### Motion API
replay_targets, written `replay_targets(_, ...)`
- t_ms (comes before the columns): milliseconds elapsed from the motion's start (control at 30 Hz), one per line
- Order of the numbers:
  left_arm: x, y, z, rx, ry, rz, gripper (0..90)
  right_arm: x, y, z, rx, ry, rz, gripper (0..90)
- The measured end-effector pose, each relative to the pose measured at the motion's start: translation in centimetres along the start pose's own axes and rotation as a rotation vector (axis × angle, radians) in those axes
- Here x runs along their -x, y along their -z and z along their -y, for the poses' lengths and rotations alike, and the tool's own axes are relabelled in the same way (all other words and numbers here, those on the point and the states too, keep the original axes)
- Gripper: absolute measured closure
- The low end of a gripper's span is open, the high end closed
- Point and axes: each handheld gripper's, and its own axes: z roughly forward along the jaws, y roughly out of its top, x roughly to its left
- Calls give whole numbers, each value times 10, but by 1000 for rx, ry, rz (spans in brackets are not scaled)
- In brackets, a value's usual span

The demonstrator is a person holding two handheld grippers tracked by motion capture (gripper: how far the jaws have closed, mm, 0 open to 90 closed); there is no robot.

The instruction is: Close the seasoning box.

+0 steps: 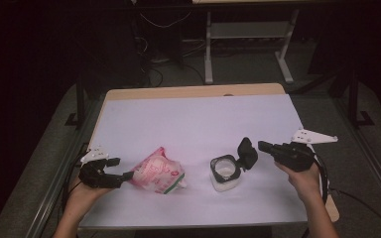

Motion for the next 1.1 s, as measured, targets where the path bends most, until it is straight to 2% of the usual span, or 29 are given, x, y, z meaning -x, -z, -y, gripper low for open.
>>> replay_targets(33,1,-1,0,0,9,-2,206,-2,-1,0,-9,12,0,899)
replay_targets(200,0,-1,2,-12,-14,-10,206,-4,0,-2,-5,20,-29,899)
replay_targets(267,-1,-1,3,-17,0,-16,206,-6,1,-3,7,25,-48,899)
replay_targets(367,-2,0,3,-12,8,-16,206,-15,3,-5,12,36,-82,899)
replay_targets(400,-3,0,3,-11,-2,-15,206,-17,3,-6,10,43,-89,899)
replay_targets(600,-2,-1,4,-13,5,-11,206,-30,0,-9,7,69,-113,899)
replay_targets(800,-2,0,4,-8,9,-15,206,-41,-9,-10,0,82,-147,899)
replay_targets(900,-2,1,3,-9,-5,-16,206,-48,-15,-9,-21,96,-166,899)
replay_targets(1000,0,0,3,-4,7,-13,206,-55,-22,-8,-44,103,-183,900)
replay_targets(1100,0,0,3,-5,6,-11,206,-58,-26,-8,-55,124,-170,900)
